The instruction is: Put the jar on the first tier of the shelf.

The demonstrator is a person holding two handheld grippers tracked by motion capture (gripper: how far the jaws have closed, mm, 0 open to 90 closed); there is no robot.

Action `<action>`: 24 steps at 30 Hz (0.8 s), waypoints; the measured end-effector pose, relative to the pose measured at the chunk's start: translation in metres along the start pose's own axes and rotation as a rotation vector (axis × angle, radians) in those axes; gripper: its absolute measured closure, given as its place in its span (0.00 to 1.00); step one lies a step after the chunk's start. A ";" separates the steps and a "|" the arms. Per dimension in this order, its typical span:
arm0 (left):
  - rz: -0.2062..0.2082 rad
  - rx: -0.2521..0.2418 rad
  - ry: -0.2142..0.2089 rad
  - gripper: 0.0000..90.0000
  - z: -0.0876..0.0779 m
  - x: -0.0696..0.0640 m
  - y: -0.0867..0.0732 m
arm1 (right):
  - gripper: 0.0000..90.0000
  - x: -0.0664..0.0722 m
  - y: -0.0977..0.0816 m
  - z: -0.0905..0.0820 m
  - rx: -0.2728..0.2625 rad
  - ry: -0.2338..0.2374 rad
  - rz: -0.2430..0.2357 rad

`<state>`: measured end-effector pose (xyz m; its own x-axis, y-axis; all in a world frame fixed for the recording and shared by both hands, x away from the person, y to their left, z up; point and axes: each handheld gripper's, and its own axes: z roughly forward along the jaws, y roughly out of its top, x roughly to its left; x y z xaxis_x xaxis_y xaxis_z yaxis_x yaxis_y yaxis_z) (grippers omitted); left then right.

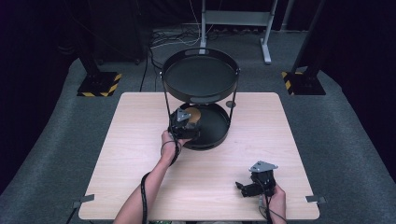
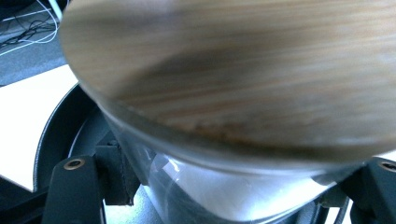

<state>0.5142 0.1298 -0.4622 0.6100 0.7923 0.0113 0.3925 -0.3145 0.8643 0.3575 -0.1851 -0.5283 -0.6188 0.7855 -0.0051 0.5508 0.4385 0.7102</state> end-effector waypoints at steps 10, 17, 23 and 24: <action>0.010 0.020 0.004 0.29 0.014 -0.003 -0.002 | 0.00 0.000 0.000 0.000 0.000 0.001 -0.001; 0.013 0.024 0.002 0.29 0.022 -0.004 -0.004 | 0.00 0.000 0.000 0.000 0.000 0.000 -0.002; 0.017 0.035 0.006 0.29 0.027 -0.004 -0.006 | 0.00 0.000 0.000 0.000 0.000 0.001 -0.002; 0.015 0.036 0.005 0.29 0.028 -0.004 -0.007 | 0.00 0.000 0.000 0.000 0.000 0.001 -0.002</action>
<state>0.5286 0.1137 -0.4824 0.6122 0.7903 0.0266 0.4085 -0.3448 0.8451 0.3574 -0.1850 -0.5282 -0.6203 0.7843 -0.0058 0.5498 0.4401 0.7100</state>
